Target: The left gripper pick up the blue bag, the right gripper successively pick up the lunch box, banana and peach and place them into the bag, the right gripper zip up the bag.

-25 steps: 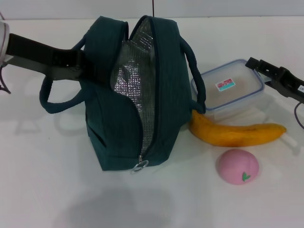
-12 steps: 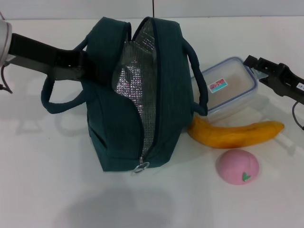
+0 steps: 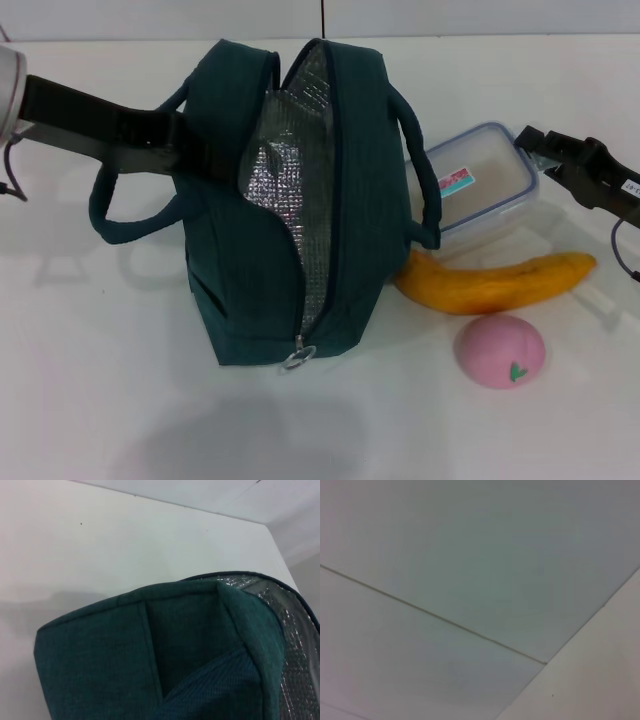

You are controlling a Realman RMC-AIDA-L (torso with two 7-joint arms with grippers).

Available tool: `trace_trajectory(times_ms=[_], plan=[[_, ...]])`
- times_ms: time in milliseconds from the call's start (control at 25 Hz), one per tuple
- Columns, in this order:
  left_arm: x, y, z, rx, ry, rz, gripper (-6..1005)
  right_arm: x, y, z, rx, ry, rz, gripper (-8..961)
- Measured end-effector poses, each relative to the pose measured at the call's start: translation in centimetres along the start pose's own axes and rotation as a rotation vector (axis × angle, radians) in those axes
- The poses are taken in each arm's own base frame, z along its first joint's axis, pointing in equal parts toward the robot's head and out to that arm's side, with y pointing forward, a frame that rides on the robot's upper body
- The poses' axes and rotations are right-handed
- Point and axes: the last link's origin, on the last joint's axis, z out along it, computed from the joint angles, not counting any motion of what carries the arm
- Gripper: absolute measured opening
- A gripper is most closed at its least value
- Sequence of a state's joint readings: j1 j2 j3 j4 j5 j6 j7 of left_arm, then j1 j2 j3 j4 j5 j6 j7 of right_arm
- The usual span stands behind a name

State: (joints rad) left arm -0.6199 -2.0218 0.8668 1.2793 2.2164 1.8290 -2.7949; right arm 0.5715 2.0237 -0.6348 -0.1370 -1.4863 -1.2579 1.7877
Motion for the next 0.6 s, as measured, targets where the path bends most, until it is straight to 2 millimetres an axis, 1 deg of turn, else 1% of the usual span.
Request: trace_trajectory(times_ms=[120,320,600], plan=[[-0.04,-0.01,0.00,-0.001,-0.001,-0.001,34,-0.09,-0.06,-0.17,-0.002,-0.018,0.010,183],[-0.05,-0.02,0.00,-0.001,-0.001,0.001,34,-0.10,0.06,-0.25,-0.012,-0.021,0.018,93],[-0.07,-0.05,-0.01,-0.002,0.000,0.000,34,-0.21,0.38,-0.18,-0.033,-0.026,0.021,94]])
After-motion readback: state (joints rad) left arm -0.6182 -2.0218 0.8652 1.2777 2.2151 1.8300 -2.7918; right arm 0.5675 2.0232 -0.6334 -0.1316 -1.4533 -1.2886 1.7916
